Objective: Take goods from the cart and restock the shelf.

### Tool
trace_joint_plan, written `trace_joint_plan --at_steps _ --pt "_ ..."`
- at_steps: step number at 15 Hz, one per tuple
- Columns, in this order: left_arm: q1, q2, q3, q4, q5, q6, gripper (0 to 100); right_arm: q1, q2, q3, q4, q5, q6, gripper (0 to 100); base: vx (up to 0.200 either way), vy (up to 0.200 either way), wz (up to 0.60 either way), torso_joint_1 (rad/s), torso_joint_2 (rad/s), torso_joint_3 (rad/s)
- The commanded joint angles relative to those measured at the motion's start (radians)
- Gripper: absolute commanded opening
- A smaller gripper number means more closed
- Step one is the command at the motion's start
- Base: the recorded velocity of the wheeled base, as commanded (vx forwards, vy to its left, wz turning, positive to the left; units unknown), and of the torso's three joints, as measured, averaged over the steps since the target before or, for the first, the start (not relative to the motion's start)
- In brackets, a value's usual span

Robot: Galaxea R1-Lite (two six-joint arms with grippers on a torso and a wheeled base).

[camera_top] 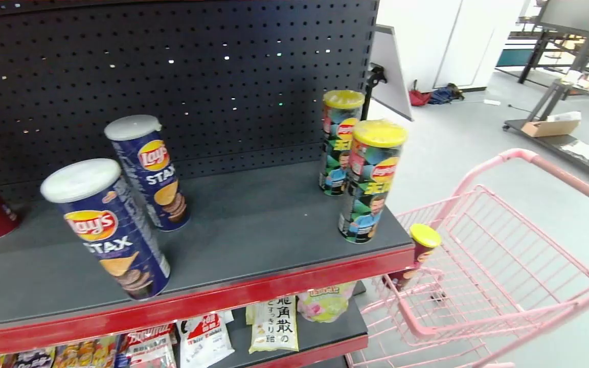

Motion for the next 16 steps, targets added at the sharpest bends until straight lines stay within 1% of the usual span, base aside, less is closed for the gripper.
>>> trace_joint_plan --at_steps 1,8,9,13,14,16 --pt "0.000 0.002 -0.003 0.000 0.000 0.000 100 0.001 0.000 0.000 0.000 0.000 0.000 100 0.000 0.000 -0.60 0.002 0.00 0.002" --pt "0.000 0.002 -0.005 -0.021 -0.009 0.000 100 -0.004 -0.009 0.010 -0.004 -0.005 -0.016 100 0.000 0.000 0.00 0.000 0.00 0.000" --pt "0.000 0.002 -0.006 -0.023 -0.032 0.001 100 -0.005 -0.019 0.013 -0.003 -0.005 -0.023 100 0.000 0.000 0.00 -0.115 0.28 0.149" --pt "0.000 0.002 -0.020 -0.024 -0.075 0.000 100 -0.005 -0.040 0.024 0.000 -0.006 -0.025 100 0.000 0.000 0.00 -0.138 0.35 0.209" --pt "0.000 0.002 -0.023 -0.024 -0.078 -0.002 100 -0.007 -0.040 0.024 0.000 -0.006 -0.025 100 0.000 0.000 0.00 -0.154 0.37 0.222" --pt "0.000 0.002 -0.028 -0.035 -0.118 -0.008 100 -0.007 -0.042 0.026 -0.001 -0.006 -0.025 100 0.000 0.000 0.00 -0.151 0.38 0.234"
